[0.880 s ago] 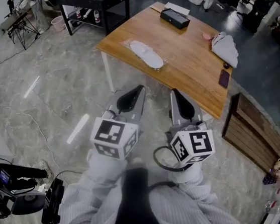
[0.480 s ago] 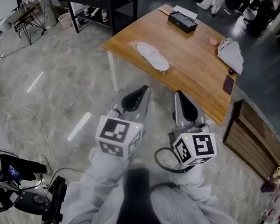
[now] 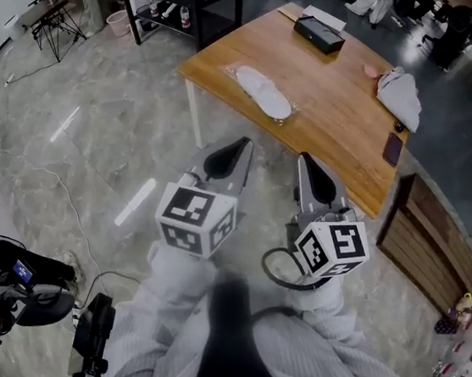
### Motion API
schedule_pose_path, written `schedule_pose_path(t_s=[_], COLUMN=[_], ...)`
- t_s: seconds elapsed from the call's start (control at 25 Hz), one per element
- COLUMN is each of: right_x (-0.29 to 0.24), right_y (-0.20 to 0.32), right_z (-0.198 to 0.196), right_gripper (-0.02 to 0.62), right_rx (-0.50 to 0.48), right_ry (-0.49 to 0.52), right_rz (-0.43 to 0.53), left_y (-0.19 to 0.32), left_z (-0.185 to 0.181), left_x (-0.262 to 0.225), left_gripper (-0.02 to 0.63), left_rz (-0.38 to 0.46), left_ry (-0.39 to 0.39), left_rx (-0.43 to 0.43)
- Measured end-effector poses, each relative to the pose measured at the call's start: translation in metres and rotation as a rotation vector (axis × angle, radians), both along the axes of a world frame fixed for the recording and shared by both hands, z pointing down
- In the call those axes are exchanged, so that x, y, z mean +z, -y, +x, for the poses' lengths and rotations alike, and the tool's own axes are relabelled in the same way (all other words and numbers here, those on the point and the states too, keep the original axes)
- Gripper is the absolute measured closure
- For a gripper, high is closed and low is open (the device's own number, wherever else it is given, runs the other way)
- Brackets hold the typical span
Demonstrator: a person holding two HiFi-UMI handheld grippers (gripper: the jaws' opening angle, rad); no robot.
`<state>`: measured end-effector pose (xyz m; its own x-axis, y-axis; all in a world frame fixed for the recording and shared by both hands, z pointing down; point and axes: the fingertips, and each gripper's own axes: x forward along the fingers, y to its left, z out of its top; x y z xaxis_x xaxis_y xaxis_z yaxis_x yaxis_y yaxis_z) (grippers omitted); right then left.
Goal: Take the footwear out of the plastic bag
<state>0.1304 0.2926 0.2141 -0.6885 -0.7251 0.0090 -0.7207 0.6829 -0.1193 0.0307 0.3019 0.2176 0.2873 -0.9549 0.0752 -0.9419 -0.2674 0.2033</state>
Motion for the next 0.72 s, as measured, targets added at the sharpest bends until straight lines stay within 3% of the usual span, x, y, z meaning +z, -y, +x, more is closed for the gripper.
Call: schedule_pose_path(t_s=[0.36,0.6,0.72], right_x=[0.048,0.081,0.097], right_y=[0.089,0.177,0.224], right_z=[-0.029,-0.082,-0.096], right_gripper=[0.581,0.577,0.58], right_rx=[0.004,0.009,0.035], right_ry=[0.069,0.174,0.227], right_rz=[-0.155,-0.348,-0.443], left_y=[0.093,0.192,0.242], left_z=[-0.041,-0.098,-0.118], left_x=[0.049,0.084,0.107], left_gripper=[0.604,0.604,0.604], left_rz=[-0.12,-0.266,-0.361], left_ry=[-0.074,-0.134,-0.108], left_rx=[0.062,0.215,0.305])
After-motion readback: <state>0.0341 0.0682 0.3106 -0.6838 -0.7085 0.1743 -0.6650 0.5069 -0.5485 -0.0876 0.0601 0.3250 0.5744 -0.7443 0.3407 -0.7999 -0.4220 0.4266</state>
